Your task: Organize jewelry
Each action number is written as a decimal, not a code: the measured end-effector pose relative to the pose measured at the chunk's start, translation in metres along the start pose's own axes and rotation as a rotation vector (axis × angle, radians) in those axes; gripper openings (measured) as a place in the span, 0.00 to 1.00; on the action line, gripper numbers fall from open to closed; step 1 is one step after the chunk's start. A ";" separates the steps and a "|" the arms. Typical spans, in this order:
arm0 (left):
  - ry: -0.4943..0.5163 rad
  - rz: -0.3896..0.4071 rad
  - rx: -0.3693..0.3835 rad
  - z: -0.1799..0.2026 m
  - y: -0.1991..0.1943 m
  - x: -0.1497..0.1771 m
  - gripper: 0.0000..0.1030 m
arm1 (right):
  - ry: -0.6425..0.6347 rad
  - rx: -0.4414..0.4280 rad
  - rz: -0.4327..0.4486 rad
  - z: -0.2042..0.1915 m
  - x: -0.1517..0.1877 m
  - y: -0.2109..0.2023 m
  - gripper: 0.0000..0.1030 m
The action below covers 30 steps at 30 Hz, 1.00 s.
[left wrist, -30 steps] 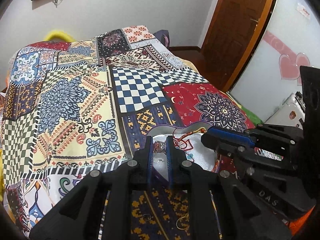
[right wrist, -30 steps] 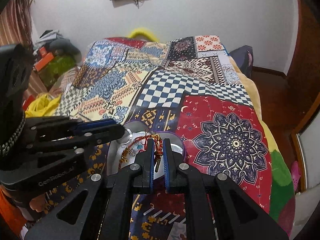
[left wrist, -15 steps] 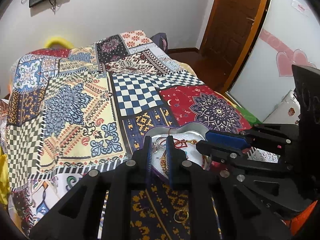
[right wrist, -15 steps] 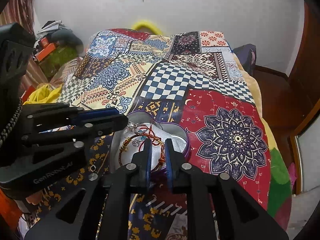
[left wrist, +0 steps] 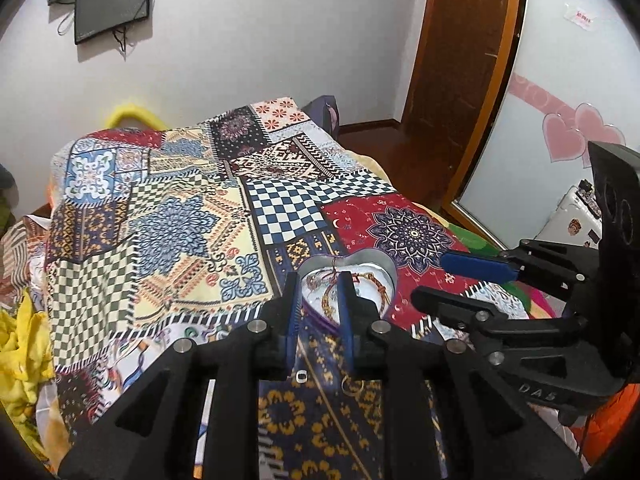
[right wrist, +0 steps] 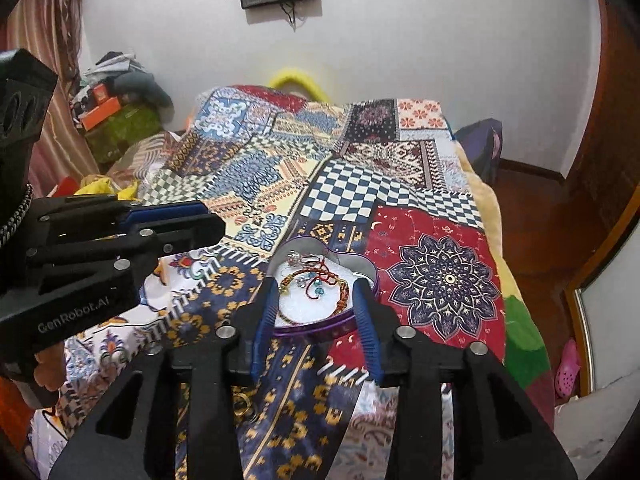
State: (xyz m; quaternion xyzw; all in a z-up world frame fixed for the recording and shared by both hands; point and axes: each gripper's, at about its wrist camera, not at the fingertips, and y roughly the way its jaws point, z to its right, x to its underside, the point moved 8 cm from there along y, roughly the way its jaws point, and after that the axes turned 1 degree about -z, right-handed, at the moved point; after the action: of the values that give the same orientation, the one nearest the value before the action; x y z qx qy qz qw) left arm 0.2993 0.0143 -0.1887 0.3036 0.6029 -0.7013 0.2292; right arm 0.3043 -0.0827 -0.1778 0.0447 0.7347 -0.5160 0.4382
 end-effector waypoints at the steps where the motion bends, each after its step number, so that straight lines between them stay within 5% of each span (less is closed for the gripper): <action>1: -0.002 0.001 -0.002 -0.001 -0.005 0.003 0.17 | -0.005 0.002 0.003 -0.002 0.002 -0.004 0.35; 10: -0.009 -0.036 -0.027 -0.006 -0.020 0.039 0.24 | -0.019 -0.013 -0.031 -0.014 0.032 -0.009 0.35; 30: -0.042 -0.180 -0.011 -0.022 0.007 0.120 0.26 | -0.115 -0.058 -0.209 -0.051 0.083 0.050 0.34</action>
State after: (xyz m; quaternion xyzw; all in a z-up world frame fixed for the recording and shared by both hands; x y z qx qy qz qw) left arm 0.2221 0.0405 -0.2797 0.2322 0.6266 -0.7219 0.1797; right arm 0.2487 -0.0508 -0.2672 -0.0746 0.7234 -0.5392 0.4246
